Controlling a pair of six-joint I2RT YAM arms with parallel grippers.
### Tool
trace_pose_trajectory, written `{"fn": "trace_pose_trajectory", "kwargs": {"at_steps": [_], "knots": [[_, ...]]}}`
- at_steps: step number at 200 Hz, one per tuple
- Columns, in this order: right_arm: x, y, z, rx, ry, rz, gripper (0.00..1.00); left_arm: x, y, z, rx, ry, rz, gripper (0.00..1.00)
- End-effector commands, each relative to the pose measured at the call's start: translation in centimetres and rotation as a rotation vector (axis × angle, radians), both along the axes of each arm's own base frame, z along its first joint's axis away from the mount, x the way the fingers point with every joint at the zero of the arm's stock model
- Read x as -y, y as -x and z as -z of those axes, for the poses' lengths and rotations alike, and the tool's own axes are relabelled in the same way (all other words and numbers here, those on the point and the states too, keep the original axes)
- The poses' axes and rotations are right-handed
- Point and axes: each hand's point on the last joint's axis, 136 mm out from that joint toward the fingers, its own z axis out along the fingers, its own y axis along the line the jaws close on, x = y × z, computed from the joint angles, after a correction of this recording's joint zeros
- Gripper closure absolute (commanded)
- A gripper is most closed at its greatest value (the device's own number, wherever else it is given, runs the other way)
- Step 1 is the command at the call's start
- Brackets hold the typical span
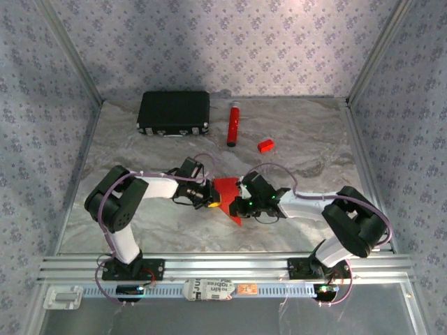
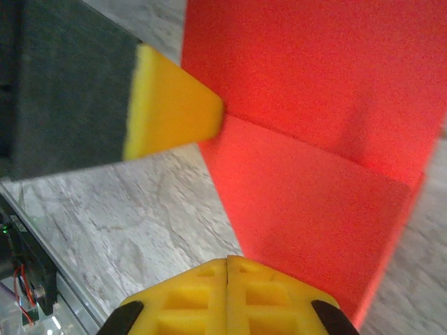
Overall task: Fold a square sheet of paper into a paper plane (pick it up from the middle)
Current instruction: Third fold the triangle at the center of the table.
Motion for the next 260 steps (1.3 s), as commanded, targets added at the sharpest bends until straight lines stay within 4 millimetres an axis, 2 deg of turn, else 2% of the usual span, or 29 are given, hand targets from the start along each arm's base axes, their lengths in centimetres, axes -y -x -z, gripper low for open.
{"fn": "trace_pose_trajectory", "kwargs": {"at_steps": [1,31,67,117,207,233,260], "knots": [[-1.6,-0.8,0.0,-0.002,-0.005,-0.007,0.95,-1.6,0.9,2.4,-0.038,-0.082,-0.009,1.00],[-2.2,-0.8,1.4,-0.030,0.022,-0.018,0.94,-1.6,0.7,2.4,-0.038,-0.081,-0.007,1.00],[-0.4,0.5,3.0,-0.057,0.102,-0.016,0.93,-2.0,0.6,2.6,-0.045,-0.086,-0.015,1.00],[0.9,2.4,2.7,-0.060,0.068,-0.031,0.90,-2.6,0.8,3.4,-0.063,-0.094,-0.032,1.00],[5.8,6.1,3.7,-0.077,0.133,-0.031,0.89,-2.9,1.2,3.9,-0.084,-0.088,-0.061,1.00],[6.6,5.6,2.9,-0.050,0.121,0.015,0.89,-3.0,1.1,3.7,-0.079,-0.085,-0.075,1.00],[7.0,3.8,0.8,0.024,0.117,0.078,0.85,-3.1,0.9,3.1,-0.065,-0.074,-0.129,1.00]]}}
